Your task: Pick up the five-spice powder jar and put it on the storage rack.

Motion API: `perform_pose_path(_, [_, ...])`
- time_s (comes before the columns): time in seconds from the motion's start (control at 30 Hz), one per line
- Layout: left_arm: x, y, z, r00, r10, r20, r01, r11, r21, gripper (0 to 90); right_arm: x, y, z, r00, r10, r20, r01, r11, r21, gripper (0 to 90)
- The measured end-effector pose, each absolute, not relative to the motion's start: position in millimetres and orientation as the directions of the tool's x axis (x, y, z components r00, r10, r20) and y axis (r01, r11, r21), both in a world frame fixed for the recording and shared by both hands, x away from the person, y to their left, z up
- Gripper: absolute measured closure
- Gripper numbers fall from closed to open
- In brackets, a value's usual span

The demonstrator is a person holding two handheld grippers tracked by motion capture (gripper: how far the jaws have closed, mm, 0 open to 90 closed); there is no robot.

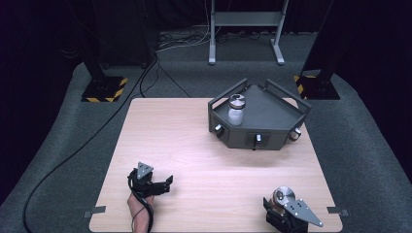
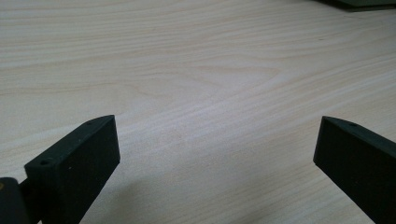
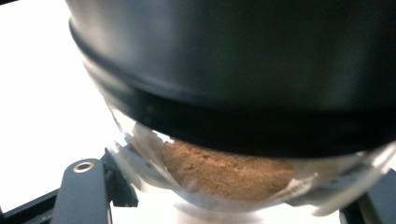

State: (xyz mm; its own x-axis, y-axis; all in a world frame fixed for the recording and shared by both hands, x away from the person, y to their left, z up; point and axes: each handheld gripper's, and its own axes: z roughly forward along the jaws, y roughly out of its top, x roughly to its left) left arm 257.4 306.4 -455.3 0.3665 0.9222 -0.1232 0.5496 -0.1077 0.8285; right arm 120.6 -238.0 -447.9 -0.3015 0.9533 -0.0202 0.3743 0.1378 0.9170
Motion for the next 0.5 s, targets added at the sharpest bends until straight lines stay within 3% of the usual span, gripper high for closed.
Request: perform_pose_path(0.5, [257.9,306.2,-454.8,0.368,0.922,-0.120,0.551,-0.113,0.827,0.2,124.9,-242.3,-434.9,-0.297,0.954,-0.041,0.358,0.152,0.921,30.0])
